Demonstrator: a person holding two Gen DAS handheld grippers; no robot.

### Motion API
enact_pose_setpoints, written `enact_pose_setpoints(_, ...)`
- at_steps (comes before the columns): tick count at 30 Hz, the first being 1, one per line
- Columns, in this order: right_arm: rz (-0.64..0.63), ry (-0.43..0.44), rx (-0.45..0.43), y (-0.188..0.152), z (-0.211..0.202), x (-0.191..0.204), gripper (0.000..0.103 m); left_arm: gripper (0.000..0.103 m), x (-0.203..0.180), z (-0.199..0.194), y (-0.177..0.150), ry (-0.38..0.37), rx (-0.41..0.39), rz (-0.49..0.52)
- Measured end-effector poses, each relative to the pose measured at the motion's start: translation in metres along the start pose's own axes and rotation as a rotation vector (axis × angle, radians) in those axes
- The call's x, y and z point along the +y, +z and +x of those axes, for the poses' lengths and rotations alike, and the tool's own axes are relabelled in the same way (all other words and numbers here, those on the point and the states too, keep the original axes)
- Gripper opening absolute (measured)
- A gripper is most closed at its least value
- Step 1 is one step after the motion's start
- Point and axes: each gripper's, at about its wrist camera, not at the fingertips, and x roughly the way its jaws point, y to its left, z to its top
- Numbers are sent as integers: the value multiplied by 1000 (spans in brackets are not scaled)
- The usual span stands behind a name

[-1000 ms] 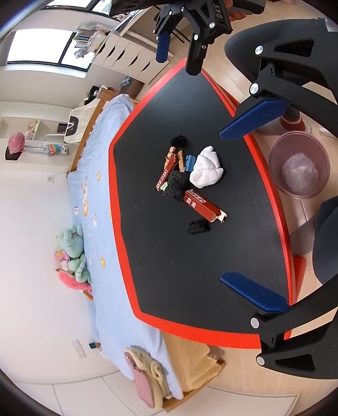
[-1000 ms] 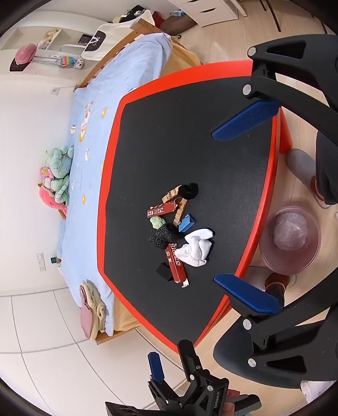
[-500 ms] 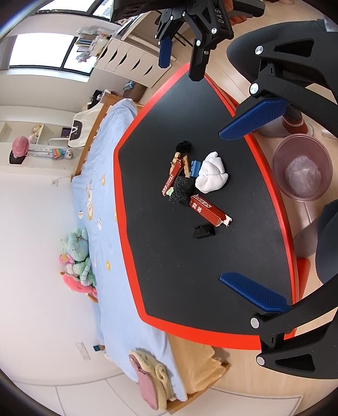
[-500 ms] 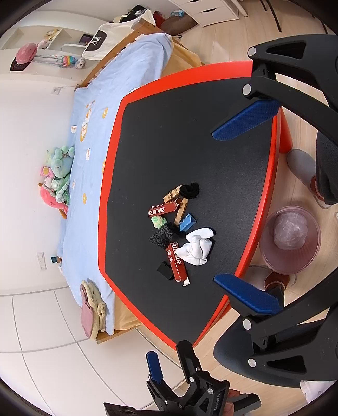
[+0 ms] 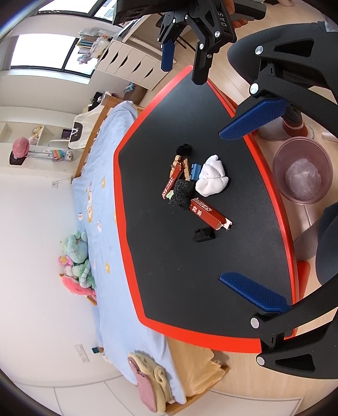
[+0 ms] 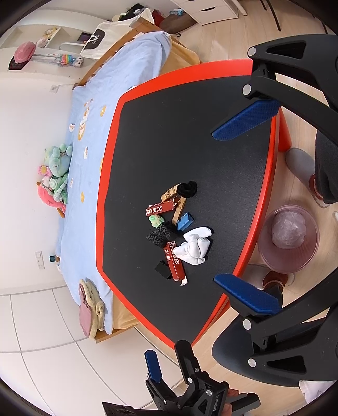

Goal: Collect trash

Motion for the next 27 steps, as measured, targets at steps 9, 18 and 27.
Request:
enact_pose_setpoints(9,-2,-2,2,0,2,0,100,98,0,2,-2,5,11,3)
enact_pose_setpoints(18,-3,1,10,-4,5,-2,100,98,2,2,-2,-7,7,-8)
enact_pose_setpoints(27,2,11,22,-7,12,-2,100,98,7,9,-5,-6,27,-32)
